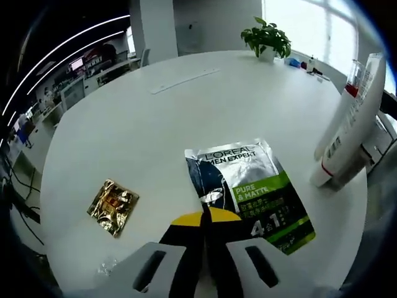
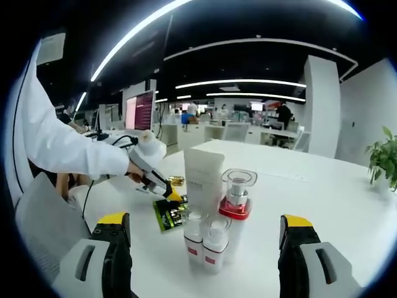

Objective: Arrange the skincare products in the storage area until every visible bottle or jar stands upright without overlapping.

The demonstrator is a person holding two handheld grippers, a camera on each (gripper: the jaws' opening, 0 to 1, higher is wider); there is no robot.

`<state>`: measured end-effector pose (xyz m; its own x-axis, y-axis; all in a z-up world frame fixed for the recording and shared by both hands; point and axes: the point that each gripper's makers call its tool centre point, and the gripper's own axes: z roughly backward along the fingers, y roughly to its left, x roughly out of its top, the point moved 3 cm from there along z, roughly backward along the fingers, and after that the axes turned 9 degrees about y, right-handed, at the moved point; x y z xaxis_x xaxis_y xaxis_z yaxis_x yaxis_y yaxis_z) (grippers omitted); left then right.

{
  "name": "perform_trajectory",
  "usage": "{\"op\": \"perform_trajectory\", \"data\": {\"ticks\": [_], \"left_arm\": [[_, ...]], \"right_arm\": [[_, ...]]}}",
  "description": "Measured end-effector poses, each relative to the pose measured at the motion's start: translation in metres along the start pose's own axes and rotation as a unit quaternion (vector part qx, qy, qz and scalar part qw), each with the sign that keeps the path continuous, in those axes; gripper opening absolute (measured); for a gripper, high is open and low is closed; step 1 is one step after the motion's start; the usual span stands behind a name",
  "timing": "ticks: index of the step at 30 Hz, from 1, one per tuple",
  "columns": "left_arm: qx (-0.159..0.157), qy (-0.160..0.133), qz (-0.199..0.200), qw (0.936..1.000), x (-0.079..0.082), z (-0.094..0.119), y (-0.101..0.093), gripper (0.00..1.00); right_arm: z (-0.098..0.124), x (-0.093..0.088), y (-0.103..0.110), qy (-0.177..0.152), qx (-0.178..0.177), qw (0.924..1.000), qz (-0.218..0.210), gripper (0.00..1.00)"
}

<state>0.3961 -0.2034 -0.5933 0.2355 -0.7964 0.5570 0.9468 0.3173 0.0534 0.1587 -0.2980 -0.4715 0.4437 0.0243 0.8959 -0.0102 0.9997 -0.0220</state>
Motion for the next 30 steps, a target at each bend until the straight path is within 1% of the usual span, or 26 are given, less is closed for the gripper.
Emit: {"op": "perform_trajectory", "data": {"ticks": [2, 3, 8, 10, 12, 14, 15, 18, 19, 20, 21, 22, 24, 25, 28, 29, 30], "left_arm": [[-0.003, 0.004, 0.0, 1.0, -0.002, 0.001, -0.001, 0.0], [-0.003, 0.005, -0.002, 1.0, -0.005, 0.005, -0.005, 0.0], [-0.007, 0.008, -0.011, 0.9999, -0.011, 0.015, -0.01, 0.0], [-0.008, 0.007, -0.01, 0.9999, -0.011, 0.017, -0.008, 0.0], [-0.003, -0.005, -0.011, 0.9999, -0.011, 0.026, -0.009, 0.0], [-0.002, -0.012, 0.0, 0.9999, -0.009, 0.027, -0.005, 0.0], [-0.003, -0.016, 0.007, 0.9998, -0.009, 0.031, -0.008, 0.0], [0.001, -0.016, 0.008, 0.9998, -0.011, 0.035, -0.006, 0.0], [0.003, -0.016, 0.012, 0.9998, -0.014, 0.04, -0.008, 0.0], [0.005, -0.016, 0.014, 0.9998, -0.017, 0.043, -0.008, 0.0], [0.007, -0.017, 0.018, 0.9997, -0.018, 0.045, -0.009, 0.0], [0.006, -0.017, 0.022, 0.9996, -0.02, 0.045, -0.009, 0.0], [-0.001, -0.016, 0.041, 0.999, -0.024, 0.048, -0.012, 0.0], [-0.002, -0.017, 0.044, 0.9989, -0.024, 0.049, -0.011, 0.0], [0.001, -0.021, 0.044, 0.9988, -0.023, 0.05, -0.009, 0.0], [0.0, -0.024, 0.049, 0.9985, -0.024, 0.054, -0.01, 0.0], [0.0, -0.026, 0.052, 0.9983, -0.024, 0.057, -0.01, 0.0]], "right_arm": [[0.0, 0.0, 0.0, -0.002, 0.0, 1.0, 0.0, 0.99], [0.0, 0.001, -0.001, -0.003, -0.002, 1.0, 0.0, 0.99], [0.0, 0.002, 0.0, -0.003, -0.001, 1.0, 0.004, 0.98], [0.0, 0.001, 0.001, -0.001, 0.001, 1.0, 0.007, 0.98], [0.0, 0.002, 0.002, -0.002, 0.002, 1.0, 0.009, 0.99], [0.001, 0.002, 0.001, -0.003, 0.002, 1.0, 0.008, 0.98], [0.0, 0.002, 0.001, -0.003, 0.002, 1.0, 0.008, 0.98], [0.001, 0.002, 0.001, -0.004, 0.003, 0.9999, 0.01, 0.98], [0.001, 0.003, 0.002, -0.004, 0.004, 0.9999, 0.011, 0.97], [0.003, 0.006, 0.003, -0.009, 0.0, 0.9997, 0.025, 0.94], [0.005, 0.015, 0.002, -0.033, -0.012, 0.9982, 0.049, 0.92], [0.006, 0.019, 0.002, -0.049, -0.015, 0.9964, 0.068, 0.9], [0.007, 0.023, 0.009, -0.063, 0.003, 0.9955, 0.07, 0.89], [0.009, 0.025, 0.016, -0.072, 0.022, 0.9948, 0.068, 0.87], [0.019, 0.04, 0.028, -0.121, 0.051, 0.9886, 0.074, 0.75], [0.023, 0.045, 0.03, -0.137, 0.058, 0.9864, 0.07, 0.71], [0.026, 0.049, 0.033, -0.145, 0.057, 0.9856, 0.065, 0.67]]}}
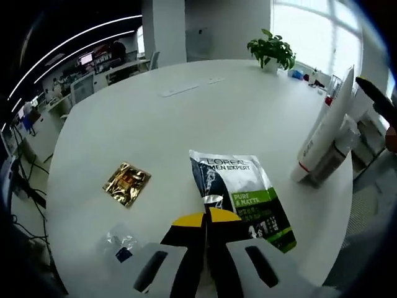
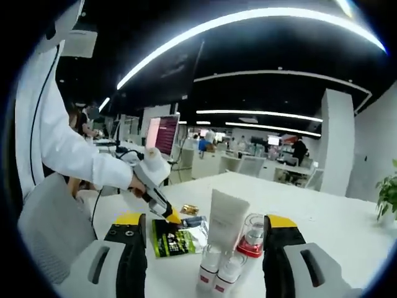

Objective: Arrange the skincare products in the storage area until every visible bottle or jar stands upright without overlapping.

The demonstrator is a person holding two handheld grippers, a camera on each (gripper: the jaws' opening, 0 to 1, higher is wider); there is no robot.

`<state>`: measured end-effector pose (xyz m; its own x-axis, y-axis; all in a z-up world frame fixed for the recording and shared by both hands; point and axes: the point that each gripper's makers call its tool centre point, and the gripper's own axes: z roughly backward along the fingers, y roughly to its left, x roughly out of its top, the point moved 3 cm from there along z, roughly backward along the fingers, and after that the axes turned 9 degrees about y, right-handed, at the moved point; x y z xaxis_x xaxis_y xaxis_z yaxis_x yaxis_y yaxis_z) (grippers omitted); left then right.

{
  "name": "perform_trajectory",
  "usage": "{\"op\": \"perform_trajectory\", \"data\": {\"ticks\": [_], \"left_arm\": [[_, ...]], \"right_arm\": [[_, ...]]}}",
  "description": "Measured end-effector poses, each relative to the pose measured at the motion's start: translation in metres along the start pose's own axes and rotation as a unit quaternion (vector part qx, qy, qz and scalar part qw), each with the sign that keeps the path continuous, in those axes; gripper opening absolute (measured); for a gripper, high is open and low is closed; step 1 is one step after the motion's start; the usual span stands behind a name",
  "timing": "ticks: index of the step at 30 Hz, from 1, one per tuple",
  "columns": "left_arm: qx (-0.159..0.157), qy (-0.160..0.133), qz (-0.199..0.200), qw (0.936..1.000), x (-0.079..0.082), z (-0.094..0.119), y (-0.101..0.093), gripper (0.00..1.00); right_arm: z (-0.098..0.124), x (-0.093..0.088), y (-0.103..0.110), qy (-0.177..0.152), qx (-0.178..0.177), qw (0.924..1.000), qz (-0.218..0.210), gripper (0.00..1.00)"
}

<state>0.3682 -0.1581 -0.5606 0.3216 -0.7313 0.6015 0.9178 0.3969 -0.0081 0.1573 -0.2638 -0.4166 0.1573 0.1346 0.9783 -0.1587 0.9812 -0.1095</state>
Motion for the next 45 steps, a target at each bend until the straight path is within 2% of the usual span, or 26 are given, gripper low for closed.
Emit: {"op": "perform_trajectory", "data": {"ticks": [3, 4, 6, 8, 14, 16, 19, 22, 23, 27, 28, 29, 35, 38, 40, 45], "left_arm": [[0.0, -0.005, 0.009, 0.9999, -0.003, 0.004, 0.001, 0.0], [0.0, -0.006, 0.011, 0.9999, -0.006, 0.005, 0.001, 0.0], [0.001, -0.007, 0.015, 0.9999, -0.013, 0.011, -0.001, 0.0], [0.001, -0.009, 0.024, 0.9997, -0.013, 0.01, 0.003, 0.0], [0.0, -0.021, 0.028, 0.9994, -0.02, 0.017, 0.005, 0.0], [0.002, -0.024, 0.028, 0.9993, -0.024, 0.021, 0.003, 0.0], [0.003, -0.029, 0.029, 0.9992, -0.028, 0.024, 0.004, 0.0], [0.003, -0.032, 0.037, 0.9988, -0.035, 0.027, 0.004, 0.0], [0.003, -0.034, 0.04, 0.9986, -0.035, 0.026, 0.006, 0.0], [0.002, -0.038, 0.056, 0.9977, -0.045, 0.029, 0.007, 0.0], [0.001, -0.037, 0.058, 0.9976, -0.047, 0.029, 0.007, 0.0], [0.002, -0.037, 0.059, 0.9976, -0.05, 0.029, 0.007, 0.0], [0.007, -0.035, 0.064, 0.9973, -0.063, 0.028, 0.012, 0.0], [0.007, -0.034, 0.066, 0.9972, -0.069, 0.033, 0.01, 0.0], [0.005, -0.035, 0.072, 0.9968, -0.069, 0.03, 0.011, 0.0], [0.002, -0.036, 0.078, 0.9963, -0.075, 0.028, 0.01, 0.0]], "right_arm": [[0.002, 0.002, 0.006, 0.001, 0.008, 0.9989, -0.046, 0.58], [0.003, 0.006, 0.014, -0.007, 0.027, 0.9974, -0.067, 0.54], [0.004, 0.01, 0.022, -0.021, 0.044, 0.9956, -0.081, 0.44], [0.006, 0.013, 0.037, -0.022, 0.069, 0.995, -0.069, 0.4], [-0.008, -0.008, 0.069, 0.049, 0.13, 0.9849, -0.104, 0.38], [-0.015, -0.021, 0.075, 0.088, 0.139, 0.98, -0.111, 0.35], [-0.024, -0.029, 0.081, 0.115, 0.142, 0.9735, -0.138, 0.33], [-0.037, -0.045, 0.082, 0.172, 0.131, 0.9681, -0.126, 0.34], [-0.039, -0.047, 0.082, 0.176, 0.131, 0.9679, -0.124, 0.34], [-0.055, -0.062, 0.088, 0.223, 0.12, 0.9568, -0.143, 0.31], [-0.06, -0.068, 0.09, 0.238, 0.126, 0.9504, -0.155, 0.29], [-0.064, -0.069, 0.091, 0.238, 0.129, 0.9502, -0.154, 0.28], [-0.076, -0.094, 0.102, 0.307, 0.132, 0.9339, -0.128, 0.28], [-0.084, -0.102, 0.107, 0.325, 0.139, 0.928, -0.119, 0.29], [-0.091, -0.106, 0.109, 0.325, 0.138, 0.928, -0.12, 0.3], [-0.104, -0.121, 0.11, 0.35, 0.123, 0.9231, -0.103, 0.25]]}}
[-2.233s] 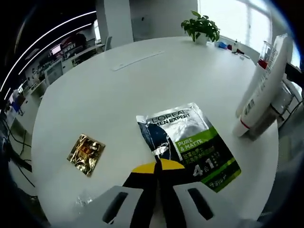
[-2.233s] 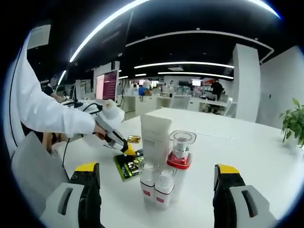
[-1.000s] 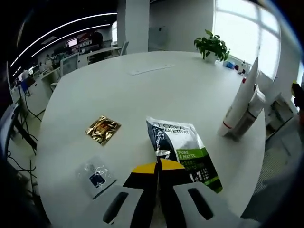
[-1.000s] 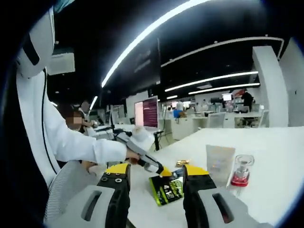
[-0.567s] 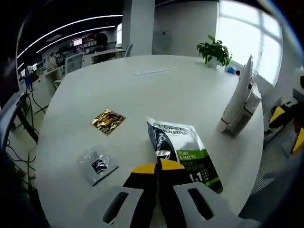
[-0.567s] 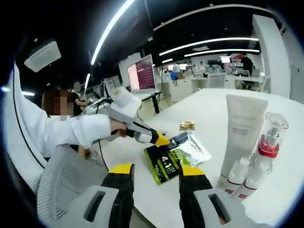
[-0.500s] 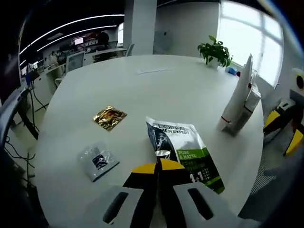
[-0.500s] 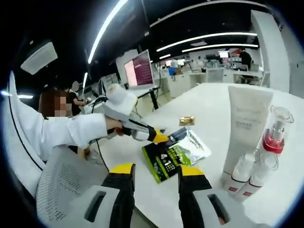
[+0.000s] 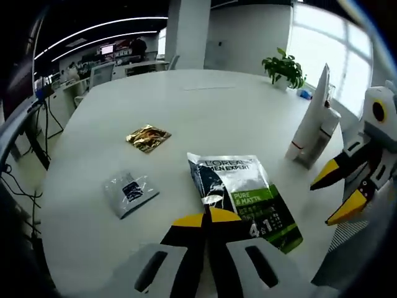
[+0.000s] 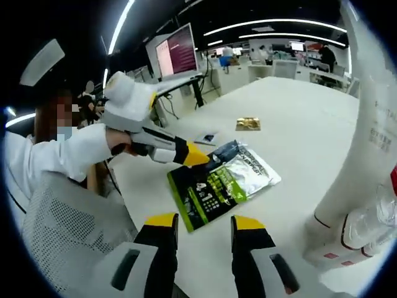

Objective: Arrange the skincare products in the storage area until every visible bottle or jar stands upright without overlapping.

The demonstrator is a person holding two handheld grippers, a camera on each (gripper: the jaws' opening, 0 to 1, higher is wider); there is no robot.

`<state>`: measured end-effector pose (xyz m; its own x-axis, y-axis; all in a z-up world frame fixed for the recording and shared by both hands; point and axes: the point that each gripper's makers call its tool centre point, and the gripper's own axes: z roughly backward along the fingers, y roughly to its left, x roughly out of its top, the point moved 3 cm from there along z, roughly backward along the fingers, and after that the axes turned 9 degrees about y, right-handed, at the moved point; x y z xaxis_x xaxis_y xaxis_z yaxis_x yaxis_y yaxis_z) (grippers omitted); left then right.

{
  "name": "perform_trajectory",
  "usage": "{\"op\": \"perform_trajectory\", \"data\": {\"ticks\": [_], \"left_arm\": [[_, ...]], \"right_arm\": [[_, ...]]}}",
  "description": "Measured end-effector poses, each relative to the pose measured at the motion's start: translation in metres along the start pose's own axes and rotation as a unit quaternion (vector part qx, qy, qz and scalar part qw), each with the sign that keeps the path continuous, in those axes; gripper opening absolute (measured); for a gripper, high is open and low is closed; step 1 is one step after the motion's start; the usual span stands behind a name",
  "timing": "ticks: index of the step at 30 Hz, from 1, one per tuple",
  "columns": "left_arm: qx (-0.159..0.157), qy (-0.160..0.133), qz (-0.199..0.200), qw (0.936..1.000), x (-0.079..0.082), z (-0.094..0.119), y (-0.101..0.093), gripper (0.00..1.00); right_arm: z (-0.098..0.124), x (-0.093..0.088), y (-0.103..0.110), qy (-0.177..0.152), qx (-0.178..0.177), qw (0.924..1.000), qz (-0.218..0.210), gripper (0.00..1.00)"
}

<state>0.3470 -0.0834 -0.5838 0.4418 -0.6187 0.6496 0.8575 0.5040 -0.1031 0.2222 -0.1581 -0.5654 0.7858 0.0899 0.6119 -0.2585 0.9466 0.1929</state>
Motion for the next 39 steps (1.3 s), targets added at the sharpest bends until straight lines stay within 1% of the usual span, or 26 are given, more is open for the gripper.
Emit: {"op": "perform_trajectory", "data": {"ticks": [2, 4, 7, 8, 11, 12, 14, 15, 17, 18, 19, 20, 23, 25, 26, 27, 29, 31, 32, 33, 34, 35, 37, 39], "left_arm": [[-0.003, 0.0, 0.002, 1.0, -0.003, -0.001, 0.0, 0.0], [-0.005, 0.001, 0.003, 1.0, -0.004, 0.001, -0.003, 0.0], [-0.003, 0.003, -0.002, 1.0, -0.005, -0.001, -0.002, 0.0], [-0.004, 0.003, -0.003, 1.0, -0.006, -0.002, -0.002, 0.0], [-0.006, 0.003, -0.001, 1.0, -0.007, -0.003, 0.0, 0.0], [-0.007, 0.003, -0.001, 1.0, -0.008, -0.004, -0.001, 0.0], [-0.007, 0.003, -0.002, 1.0, -0.008, -0.004, 0.0, 0.0], [-0.008, 0.003, -0.002, 1.0, -0.008, -0.004, 0.0, 0.0], [-0.011, 0.003, -0.003, 0.9999, -0.009, -0.004, -0.002, 0.0], [-0.011, 0.004, -0.003, 0.9999, -0.009, -0.004, -0.002, 0.0], [-0.012, 0.004, -0.004, 0.9999, -0.009, -0.004, -0.002, 0.0], [-0.011, 0.006, -0.008, 0.9999, -0.01, -0.005, -0.002, 0.0], [-0.006, 0.011, -0.028, 0.9995, -0.011, -0.004, -0.006, 0.0], [-0.011, 0.014, -0.033, 0.9993, -0.012, -0.004, -0.01, 0.0], [-0.013, 0.016, -0.036, 0.9992, -0.013, -0.003, -0.012, 0.0], [-0.018, 0.018, -0.04, 0.9989, -0.013, -0.003, -0.014, 0.0], [-0.03, 0.024, -0.046, 0.9982, -0.013, -0.005, -0.019, 0.0], [-0.038, 0.028, -0.059, 0.9972, -0.012, -0.005, -0.027, 0.0], [-0.04, 0.03, -0.065, 0.9966, -0.013, -0.006, -0.028, 0.0], [-0.046, 0.033, -0.077, 0.9954, -0.013, -0.007, -0.032, 0.0], [-0.058, 0.038, -0.092, 0.9934, -0.013, -0.007, -0.04, 0.0], [-0.06, 0.042, -0.11, 0.9912, -0.013, -0.007, -0.044, 0.0], [-0.069, 0.049, -0.119, 0.9893, -0.014, -0.007, -0.053, 0.0], [-0.073, 0.05, -0.122, 0.9885, -0.013, -0.008, -0.056, 0.0]], "right_arm": [[-0.008, -0.004, -0.002, 0.015, 0.0, 0.9999, -0.002, 0.24], [-0.015, -0.005, -0.006, 0.022, -0.003, 0.9997, -0.005, 0.24], [-0.022, -0.008, -0.011, 0.03, -0.015, 0.9994, -0.006, 0.22], [-0.024, -0.008, -0.011, 0.029, -0.014, 0.9994, -0.008, 0.22], [-0.029, -0.008, -0.009, 0.033, -0.004, 0.9992, -0.02, 0.15], [-0.031, -0.008, -0.008, 0.033, -0.004, 0.9993, -0.019, 0.13], [-0.034, -0.008, -0.01, 0.036, -0.013, 0.9992, -0.012, 0.12], [-0.035, -0.007, -0.01, 0.034, -0.01, 0.9993, -0.008, 0.11], [-0.038, -0.005, -0.012, 0.036, -0.014, 0.9992, -0.009, 0.09], [-0.039, -0.004, -0.013, 0.035, -0.014, 0.9993, -0.007, 0.06], [-0.039, -0.006, -0.01, 0.04, -0.013, 0.9991, -0.006, 0.01], [-0.038, -0.006, -0.012, 0.041, -0.017, 0.999, 0.001, 0.0], [-0.035, -0.007, -0.012, 0.043, -0.019, 0.9988, 0.011, 0.0], [-0.032, -0.007, -0.021, 0.046, -0.036, 0.9978, 0.031, 0.0], [-0.031, -0.006, -0.023, 0.044, -0.04, 0.9978, 0.031, 0.0], [-0.029, -0.004, -0.029, 0.039, -0.054, 0.997, 0.039, 0.0], [-0.025, -0.003, -0.039, 0.045, -0.078, 0.9937, 0.066, 0.0], [-0.023, -0.004, -0.041, 0.051, -0.083, 0.9924, 0.075, 0.0], [-0.021, -0.005, -0.043, 0.052, -0.089, 0.9912, 0.083, 0.0], [-0.02, -0.007, -0.047, 0.057, -0.099, 0.9892, 0.091, 0.0], [-0.019, -0.008, -0.05, 0.061, -0.105, 0.988, 0.096, 0.0], [-0.018, -0.009, -0.052, 0.06, -0.108, 0.9876, 0.097, 0.0], [-0.015, -0.01, -0.058, 0.064, -0.113, 0.9872, 0.093, 0.0], [-0.013, -0.012, -0.064, 0.062, -0.119, 0.9867, 0.091, 0.0]]}}
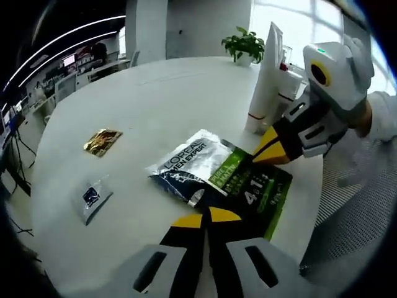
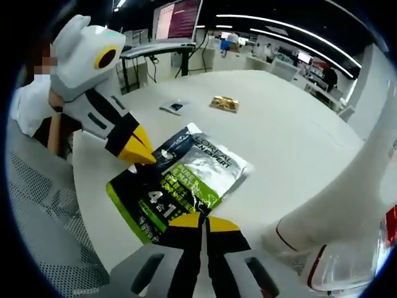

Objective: Arrange the skincare products in the storage area until every visible bottle or jar stands upright without overlapping.

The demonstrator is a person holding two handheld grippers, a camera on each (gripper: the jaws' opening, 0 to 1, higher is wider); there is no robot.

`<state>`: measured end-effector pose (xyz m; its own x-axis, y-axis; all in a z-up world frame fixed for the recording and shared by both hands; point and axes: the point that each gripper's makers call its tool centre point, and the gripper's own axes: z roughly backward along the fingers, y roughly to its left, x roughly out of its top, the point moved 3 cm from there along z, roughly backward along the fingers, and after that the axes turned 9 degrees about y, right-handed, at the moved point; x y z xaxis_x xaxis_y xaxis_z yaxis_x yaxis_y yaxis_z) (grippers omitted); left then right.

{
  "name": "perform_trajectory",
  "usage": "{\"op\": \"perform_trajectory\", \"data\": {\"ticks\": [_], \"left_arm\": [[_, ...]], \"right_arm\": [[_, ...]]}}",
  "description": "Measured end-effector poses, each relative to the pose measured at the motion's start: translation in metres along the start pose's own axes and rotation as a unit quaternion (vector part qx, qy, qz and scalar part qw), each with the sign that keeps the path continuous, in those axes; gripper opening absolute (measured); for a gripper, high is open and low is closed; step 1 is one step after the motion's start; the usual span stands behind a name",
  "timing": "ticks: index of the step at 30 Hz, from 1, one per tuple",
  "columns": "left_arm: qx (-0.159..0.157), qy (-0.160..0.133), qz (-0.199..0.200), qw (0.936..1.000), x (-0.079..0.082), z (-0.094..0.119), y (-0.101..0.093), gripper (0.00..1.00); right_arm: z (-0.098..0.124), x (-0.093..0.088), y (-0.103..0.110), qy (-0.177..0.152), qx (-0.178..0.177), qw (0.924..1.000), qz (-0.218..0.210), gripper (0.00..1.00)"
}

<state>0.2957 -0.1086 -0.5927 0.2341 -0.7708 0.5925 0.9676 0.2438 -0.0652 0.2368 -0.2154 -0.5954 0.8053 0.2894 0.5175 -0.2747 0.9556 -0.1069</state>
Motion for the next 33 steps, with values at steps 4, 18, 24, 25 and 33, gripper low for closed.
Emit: {"op": "perform_trajectory", "data": {"ticks": [4, 18, 24, 25, 33], "left_arm": [[-0.013, 0.002, -0.006, 0.9999, 0.003, -0.003, -0.002, 0.0], [-0.02, 0.007, -0.018, 0.9996, 0.008, -0.008, -0.011, 0.0], [-0.021, 0.007, -0.014, 0.9996, 0.008, -0.007, -0.01, 0.0], [-0.021, 0.008, -0.013, 0.9997, 0.007, -0.007, -0.01, 0.0], [-0.022, 0.011, -0.007, 0.9997, 0.005, -0.006, -0.01, 0.0]], "right_arm": [[0.0, -0.004, -0.006, 0.006, -0.009, 0.9999, 0.001, 0.0], [0.031, 0.024, 0.038, -0.058, 0.041, 0.9939, 0.084, 0.13], [0.028, 0.016, 0.088, -0.051, 0.085, 0.9787, 0.18, 0.35], [0.025, 0.014, 0.09, -0.046, 0.082, 0.9773, 0.19, 0.33], [0.01, 0.005, 0.083, -0.023, 0.071, 0.9734, 0.217, 0.3]]}}
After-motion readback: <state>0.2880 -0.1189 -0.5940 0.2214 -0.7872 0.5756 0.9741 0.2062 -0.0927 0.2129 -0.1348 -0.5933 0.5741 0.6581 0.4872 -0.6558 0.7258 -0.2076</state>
